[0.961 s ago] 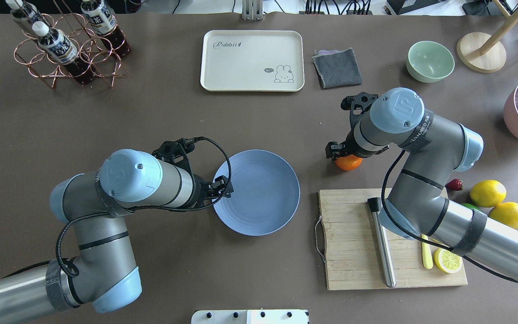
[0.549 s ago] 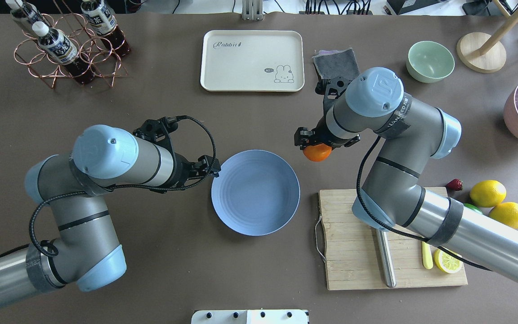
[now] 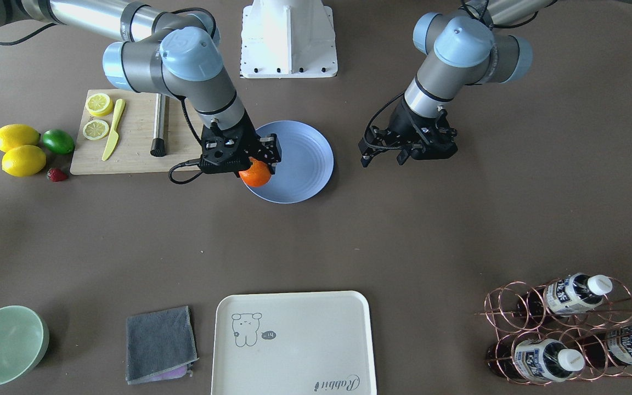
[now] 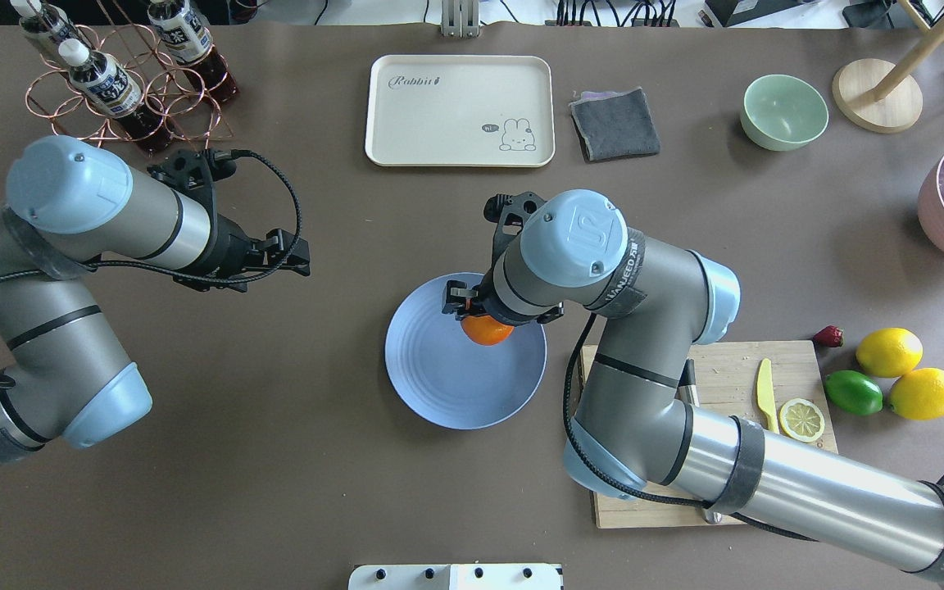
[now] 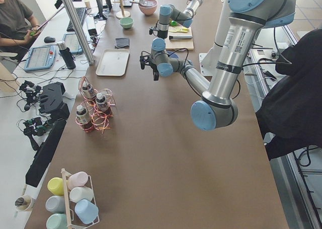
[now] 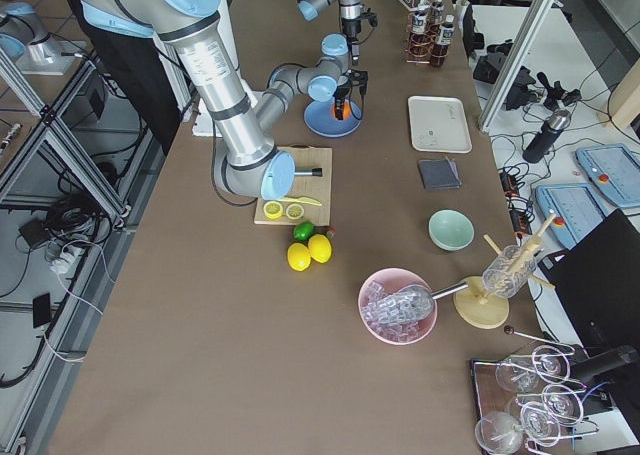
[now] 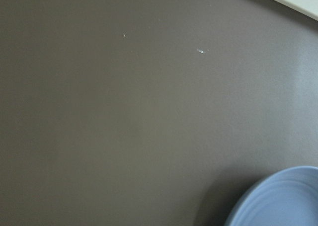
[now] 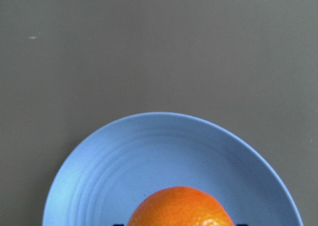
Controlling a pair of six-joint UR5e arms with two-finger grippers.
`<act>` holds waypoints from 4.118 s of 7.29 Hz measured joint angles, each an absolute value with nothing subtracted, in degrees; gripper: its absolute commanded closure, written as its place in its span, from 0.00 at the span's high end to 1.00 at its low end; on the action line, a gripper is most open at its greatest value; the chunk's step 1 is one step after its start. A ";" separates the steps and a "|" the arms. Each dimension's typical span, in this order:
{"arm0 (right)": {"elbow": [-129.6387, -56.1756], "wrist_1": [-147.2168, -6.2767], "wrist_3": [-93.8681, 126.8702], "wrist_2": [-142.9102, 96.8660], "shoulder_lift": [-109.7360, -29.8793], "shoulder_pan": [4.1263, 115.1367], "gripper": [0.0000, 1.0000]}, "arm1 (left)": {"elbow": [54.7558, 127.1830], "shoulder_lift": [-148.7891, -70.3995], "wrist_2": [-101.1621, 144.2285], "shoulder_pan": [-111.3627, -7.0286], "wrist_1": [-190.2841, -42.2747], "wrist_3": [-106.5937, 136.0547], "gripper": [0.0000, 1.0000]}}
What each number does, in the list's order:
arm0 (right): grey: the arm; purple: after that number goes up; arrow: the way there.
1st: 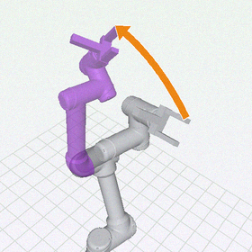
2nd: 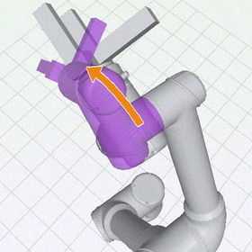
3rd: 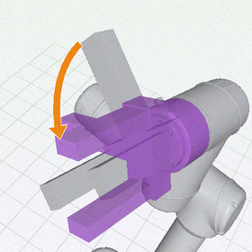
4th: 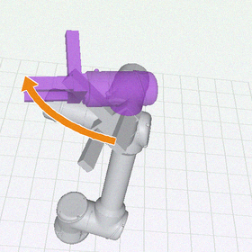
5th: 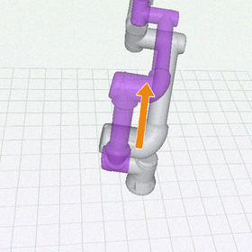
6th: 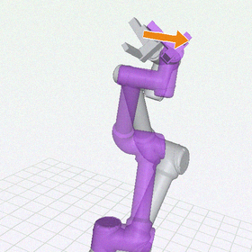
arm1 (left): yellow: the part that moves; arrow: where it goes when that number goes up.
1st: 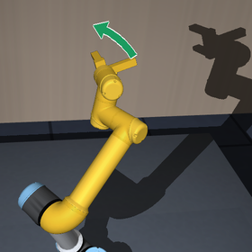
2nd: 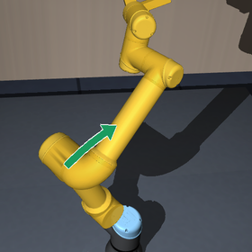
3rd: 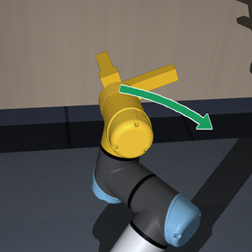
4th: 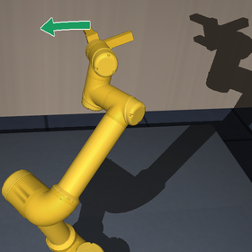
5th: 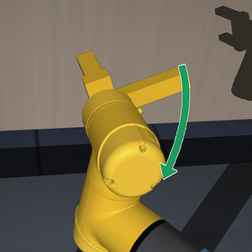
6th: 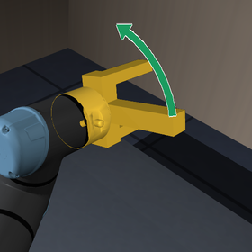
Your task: Pick orange to plate
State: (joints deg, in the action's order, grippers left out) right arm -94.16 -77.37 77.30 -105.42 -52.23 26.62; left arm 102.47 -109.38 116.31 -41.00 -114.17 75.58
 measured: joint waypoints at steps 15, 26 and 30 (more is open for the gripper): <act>-101.70 -81.27 59.07 -121.16 -63.74 47.04 1.00 | 103.80 -100.09 126.16 -60.46 -109.02 48.60 0.97; -98.59 -81.45 -5.54 -133.96 -100.67 89.08 1.00 | 99.77 -80.81 136.31 -92.36 -96.67 -1.76 0.97; -98.84 -81.39 -5.54 -133.95 -100.77 89.12 1.00 | 99.62 -79.76 136.15 -92.38 -97.66 -1.74 0.97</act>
